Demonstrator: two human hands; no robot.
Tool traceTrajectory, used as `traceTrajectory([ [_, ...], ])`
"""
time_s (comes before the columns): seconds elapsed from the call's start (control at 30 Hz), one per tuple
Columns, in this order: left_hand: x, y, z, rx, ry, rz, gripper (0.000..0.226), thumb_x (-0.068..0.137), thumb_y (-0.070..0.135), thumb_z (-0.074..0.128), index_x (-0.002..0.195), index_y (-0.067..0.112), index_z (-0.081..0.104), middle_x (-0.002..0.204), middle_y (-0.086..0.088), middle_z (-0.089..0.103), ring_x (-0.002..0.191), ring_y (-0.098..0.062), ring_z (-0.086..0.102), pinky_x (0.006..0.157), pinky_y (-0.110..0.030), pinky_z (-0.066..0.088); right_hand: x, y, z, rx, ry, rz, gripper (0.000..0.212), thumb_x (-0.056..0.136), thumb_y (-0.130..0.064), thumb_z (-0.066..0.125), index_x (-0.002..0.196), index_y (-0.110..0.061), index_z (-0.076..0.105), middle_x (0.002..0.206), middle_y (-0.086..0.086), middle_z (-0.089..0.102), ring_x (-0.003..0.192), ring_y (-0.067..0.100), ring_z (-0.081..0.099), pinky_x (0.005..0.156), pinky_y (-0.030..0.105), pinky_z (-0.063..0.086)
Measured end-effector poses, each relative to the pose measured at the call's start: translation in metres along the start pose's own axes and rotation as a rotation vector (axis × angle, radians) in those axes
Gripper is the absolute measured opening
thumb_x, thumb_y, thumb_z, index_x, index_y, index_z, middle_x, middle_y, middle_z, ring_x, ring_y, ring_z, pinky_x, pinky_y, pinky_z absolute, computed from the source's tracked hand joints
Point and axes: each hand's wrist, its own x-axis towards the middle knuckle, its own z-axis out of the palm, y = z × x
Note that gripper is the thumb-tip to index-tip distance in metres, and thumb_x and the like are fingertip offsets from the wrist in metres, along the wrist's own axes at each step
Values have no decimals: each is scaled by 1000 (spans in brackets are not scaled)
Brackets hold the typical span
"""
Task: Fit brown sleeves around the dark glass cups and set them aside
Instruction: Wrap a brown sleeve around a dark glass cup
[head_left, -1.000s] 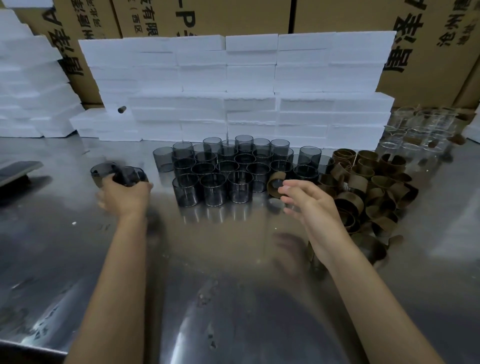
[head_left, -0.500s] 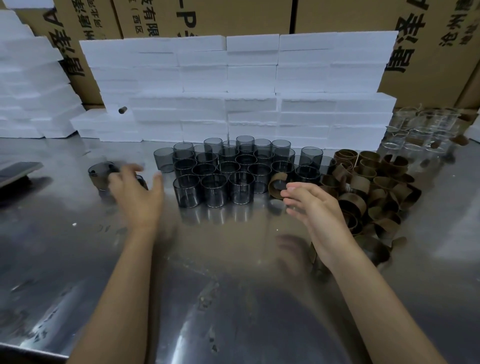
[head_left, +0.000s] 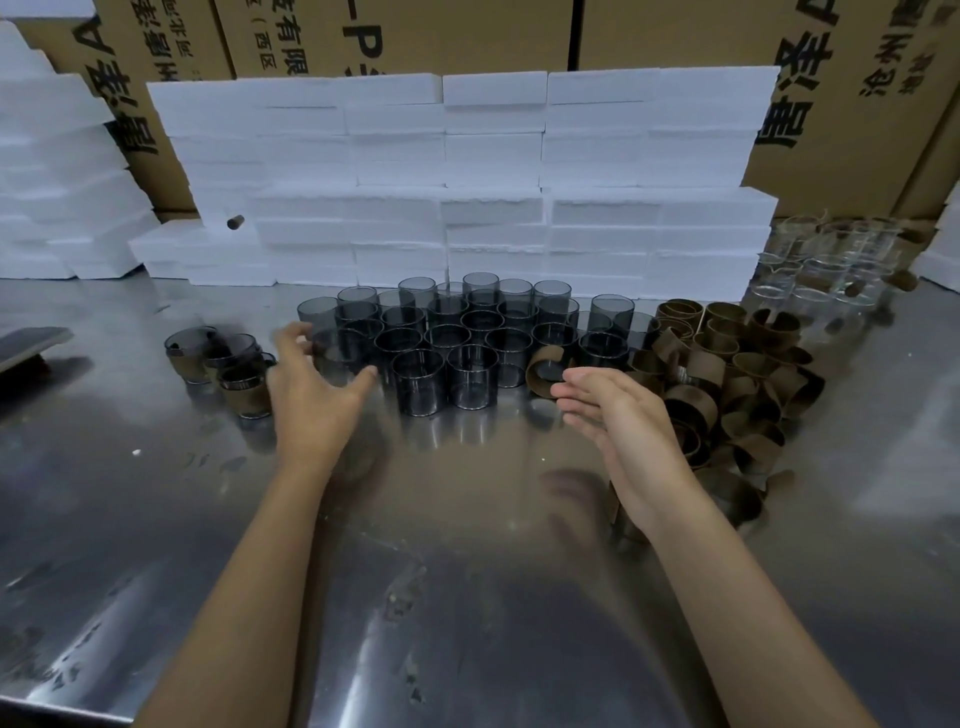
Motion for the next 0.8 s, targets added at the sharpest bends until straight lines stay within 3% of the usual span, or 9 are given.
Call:
traceTrajectory([
  [0.1, -6, 29, 0, -138, 178, 59, 66, 80, 31, 87, 128, 21, 43, 119, 8, 52, 113, -1, 52, 95, -15, 39, 4, 1, -1, 19, 8, -14, 11, 99, -14, 64, 99, -11, 74, 105, 14, 77, 108, 26, 72, 96, 31, 57],
  [0.17, -17, 63, 9, -291, 149, 89, 62, 75, 36, 89, 119, 27, 46, 111, 17, 59, 101, 12, 57, 87, -4, 40, 8, 0, -3, 39, 19, -33, 12, 100, -15, 61, 98, -12, 72, 104, 15, 76, 105, 27, 72, 90, 28, 58],
  [0.27, -40, 111, 33, -490, -85, 37, 58, 71, 43, 90, 115, 30, 55, 108, 9, 71, 97, 0, 66, 83, -12, 50, 13, -5, -4, 121, 38, -35, 18, 103, -25, 57, 102, -11, 69, 104, 15, 75, 97, 22, 73, 81, 24, 59],
  [0.4, -73, 147, 74, -687, -445, -72, 44, 79, 26, 88, 115, 13, 67, 96, 0, 79, 86, -7, 74, 70, -17, 56, 6, -12, -8, 379, -86, -16, 45, 101, -51, 52, 113, -12, 71, 107, 10, 76, 96, 18, 73, 82, 28, 59],
  [0.53, -97, 143, 94, -740, -546, -138, 28, 85, 24, 82, 109, 13, 72, 85, 4, 79, 68, 0, 70, 56, -10, 47, 2, -14, -15, 525, -240, 40, 51, 98, -56, 54, 98, -13, 81, 107, 12, 76, 100, 20, 74, 84, 30, 59],
  [0.6, -97, 137, 93, -743, -549, -136, 21, 85, 29, 82, 103, 19, 76, 87, 5, 79, 72, 0, 69, 61, -12, 48, 0, -14, -13, 477, -251, 42, 53, 97, -55, 56, 110, -8, 76, 114, 15, 74, 109, 24, 71, 96, 36, 58],
  [0.67, -95, 134, 89, -725, -540, -109, 24, 77, 45, 82, 94, 28, 79, 99, 1, 77, 92, -9, 71, 77, -25, 54, -1, -13, -11, 430, -262, 39, 66, 93, -56, 60, 129, 0, 65, 129, 20, 68, 123, 29, 65, 110, 43, 49],
  [0.73, -92, 131, 87, -673, -506, -86, 40, 63, 63, 77, 90, 33, 81, 118, 1, 69, 119, -17, 62, 101, -39, 52, -3, -12, -9, 451, -306, 44, 76, 89, -55, 66, 138, 2, 57, 137, 21, 63, 129, 31, 61, 114, 47, 44],
  [0.8, -91, 129, 87, -640, -493, -80, 53, 56, 71, 72, 92, 33, 80, 129, 9, 61, 131, -13, 52, 110, -37, 45, -4, -12, -8, 478, -348, 62, 77, 86, -54, 69, 139, 1, 56, 137, 21, 63, 129, 31, 61, 114, 47, 45],
])
